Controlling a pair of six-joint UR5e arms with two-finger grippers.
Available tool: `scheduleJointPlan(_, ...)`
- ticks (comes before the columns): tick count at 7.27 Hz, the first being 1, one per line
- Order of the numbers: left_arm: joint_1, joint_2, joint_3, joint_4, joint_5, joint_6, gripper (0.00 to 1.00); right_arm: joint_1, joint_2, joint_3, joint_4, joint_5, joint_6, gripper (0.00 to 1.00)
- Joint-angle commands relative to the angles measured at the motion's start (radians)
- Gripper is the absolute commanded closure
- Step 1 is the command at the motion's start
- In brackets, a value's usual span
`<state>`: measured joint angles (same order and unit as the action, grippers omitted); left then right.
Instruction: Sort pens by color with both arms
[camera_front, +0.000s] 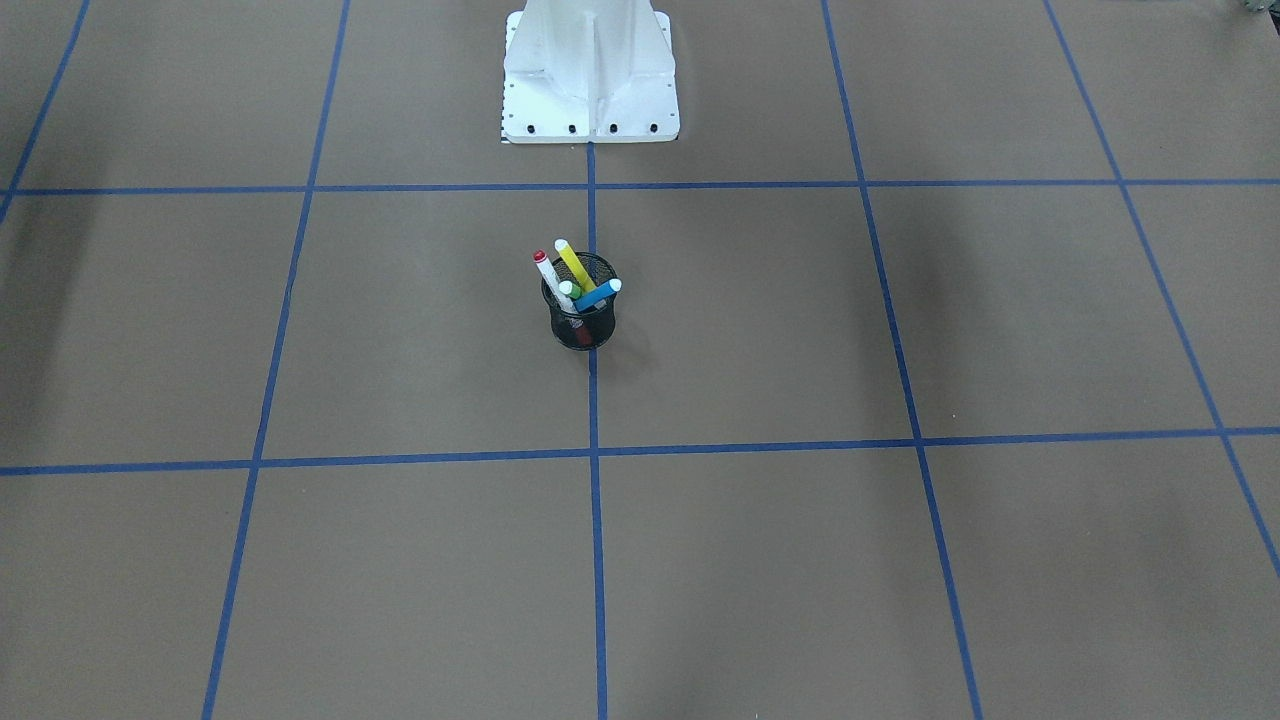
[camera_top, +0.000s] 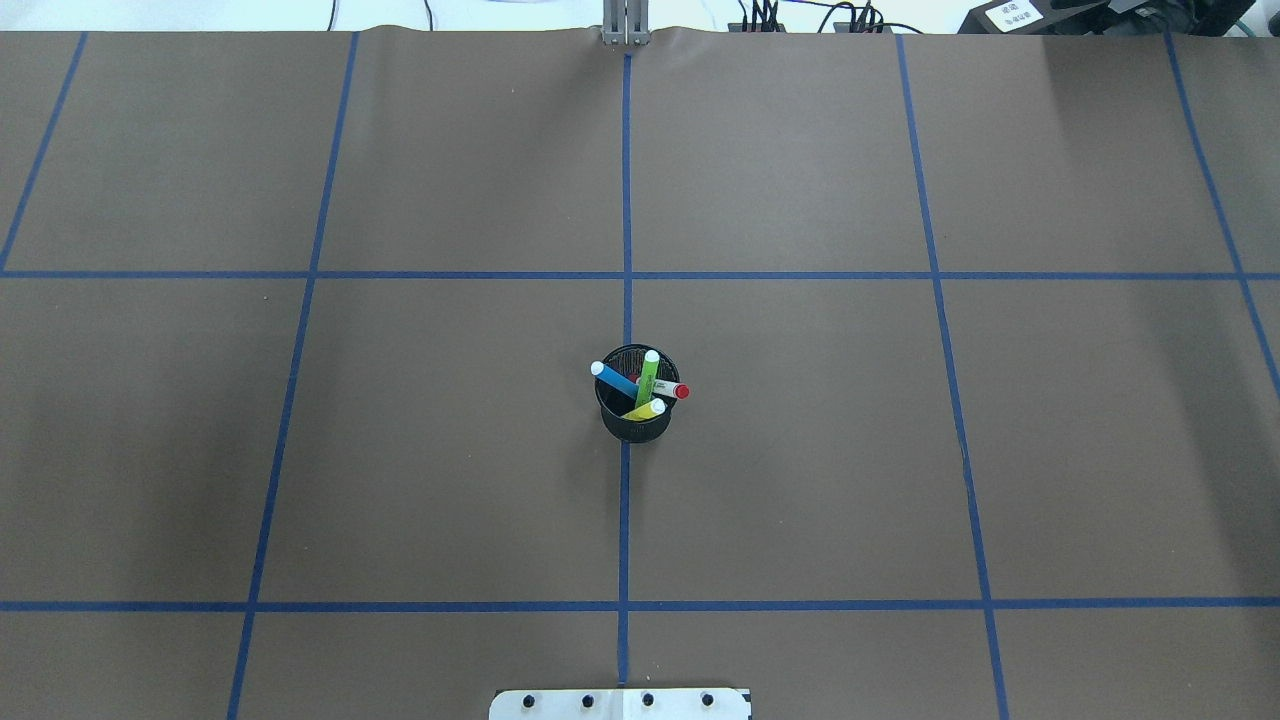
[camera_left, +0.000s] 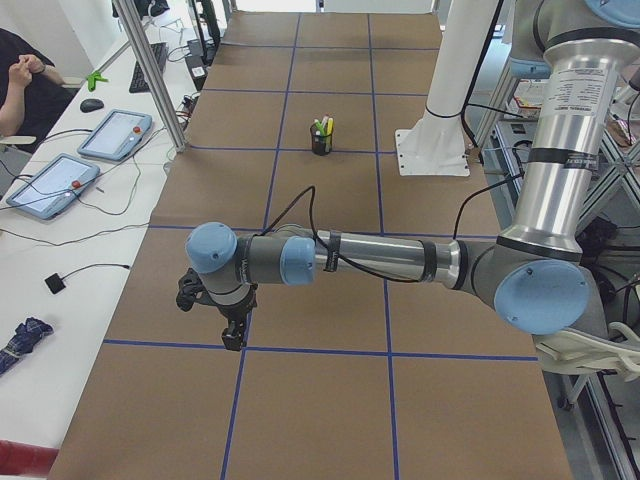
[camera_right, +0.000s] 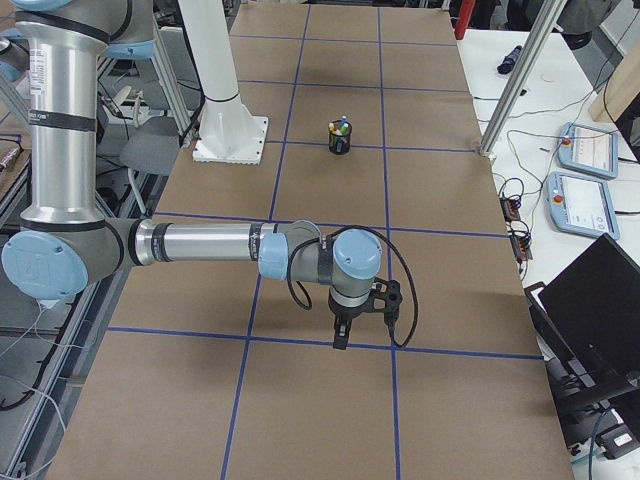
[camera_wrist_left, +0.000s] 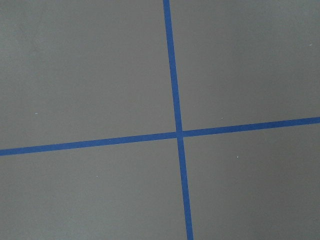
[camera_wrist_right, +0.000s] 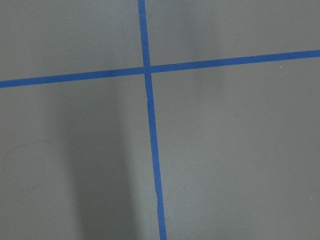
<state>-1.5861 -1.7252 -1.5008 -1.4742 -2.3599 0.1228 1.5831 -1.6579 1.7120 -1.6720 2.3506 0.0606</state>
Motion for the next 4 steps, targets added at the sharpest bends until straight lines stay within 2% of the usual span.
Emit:
scheduleJointPlan(1, 0.002, 0.004, 0.001, 0.0, -0.001, 0.0, 0.0, 0.0, 0.0, 0.011, 0.0, 0.004, 0.001, 0.0)
scheduleJointPlan(4, 0.0, 0.004, 0.001, 0.0, -0.002, 0.0, 0.0, 0.0, 0.0, 0.009, 0.0, 0.001, 0.005, 0.0)
